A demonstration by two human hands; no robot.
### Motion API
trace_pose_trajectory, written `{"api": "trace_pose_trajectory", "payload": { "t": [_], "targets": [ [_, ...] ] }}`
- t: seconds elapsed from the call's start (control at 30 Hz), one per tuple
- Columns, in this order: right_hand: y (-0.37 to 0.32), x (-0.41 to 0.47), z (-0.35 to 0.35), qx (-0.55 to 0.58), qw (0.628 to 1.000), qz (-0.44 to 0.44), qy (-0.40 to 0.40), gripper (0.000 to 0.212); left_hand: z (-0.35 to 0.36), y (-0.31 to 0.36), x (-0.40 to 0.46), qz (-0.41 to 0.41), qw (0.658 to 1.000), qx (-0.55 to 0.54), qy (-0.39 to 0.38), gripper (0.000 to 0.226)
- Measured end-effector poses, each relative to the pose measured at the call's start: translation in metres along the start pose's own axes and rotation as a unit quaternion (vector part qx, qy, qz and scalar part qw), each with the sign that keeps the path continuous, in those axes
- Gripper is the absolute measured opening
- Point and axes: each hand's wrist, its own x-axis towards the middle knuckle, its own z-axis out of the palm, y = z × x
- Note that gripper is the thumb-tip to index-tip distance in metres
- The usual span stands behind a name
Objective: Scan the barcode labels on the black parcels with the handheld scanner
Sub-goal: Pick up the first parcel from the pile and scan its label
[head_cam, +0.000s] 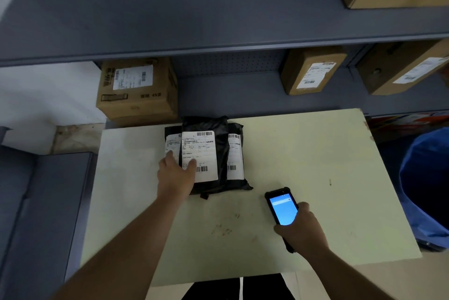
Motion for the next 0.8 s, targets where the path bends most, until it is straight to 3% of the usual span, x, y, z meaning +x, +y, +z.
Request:
{"api": "trace_pose_trajectory", "payload": {
  "t": [0.37, 0.5, 0.8],
  "targets": [
    [-0.029, -0.015, -0.008, 0.014, 0.999, -0.031, -0.03, 0.062, 0.029, 0.035, 0.035, -0.112, 0.993, -0.014, -0.035, 0.104],
    [-0.03, -0.015, -0.012, 0.014, 0.999, -0.032, -0.031, 0.064, 0.034, 0.042, 0.038, -0.127, 0.991, 0.013, -0.037, 0.104],
    [-0.027, -0.012, -0.027, 0.008, 0.999, -0.029, -0.029, 0.073, 0.031, 0.057, 0.033, -0.13, 0.99, -0.032, -0.048, 0.094]
  ]
}}
